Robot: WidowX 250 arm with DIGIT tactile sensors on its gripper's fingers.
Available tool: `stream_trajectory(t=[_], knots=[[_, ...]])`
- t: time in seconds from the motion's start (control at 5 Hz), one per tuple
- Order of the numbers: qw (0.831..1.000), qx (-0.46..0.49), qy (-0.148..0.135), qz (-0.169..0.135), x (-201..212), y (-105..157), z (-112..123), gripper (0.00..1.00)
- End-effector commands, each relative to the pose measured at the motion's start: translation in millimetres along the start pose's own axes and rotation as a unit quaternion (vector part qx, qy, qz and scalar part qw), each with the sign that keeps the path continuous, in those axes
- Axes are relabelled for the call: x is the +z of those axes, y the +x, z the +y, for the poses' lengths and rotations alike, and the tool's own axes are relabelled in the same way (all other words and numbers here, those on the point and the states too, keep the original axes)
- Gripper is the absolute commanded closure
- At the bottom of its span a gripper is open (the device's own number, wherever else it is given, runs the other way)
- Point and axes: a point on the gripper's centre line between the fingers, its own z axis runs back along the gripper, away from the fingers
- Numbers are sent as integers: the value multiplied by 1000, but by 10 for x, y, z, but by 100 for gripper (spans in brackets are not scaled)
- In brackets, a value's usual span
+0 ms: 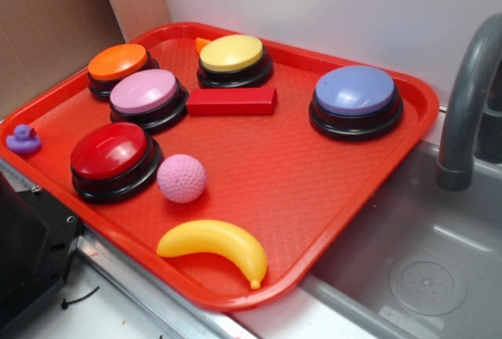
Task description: Push the red button.
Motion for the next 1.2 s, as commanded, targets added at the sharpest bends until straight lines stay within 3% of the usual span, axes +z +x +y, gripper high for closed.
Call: stream_trajectory(t=[0.0, 0.2, 0.4, 0.8, 1.0], knots=[[1000, 0, 0, 0, 0, 0, 0, 0], [996, -90, 10, 16, -431, 111, -93, 0], [987, -160, 14, -8, -758, 134, -142, 0], [974, -222, 9, 41, -1536, 105, -192, 0], [972, -230, -3, 49, -1654, 168, -122, 0]])
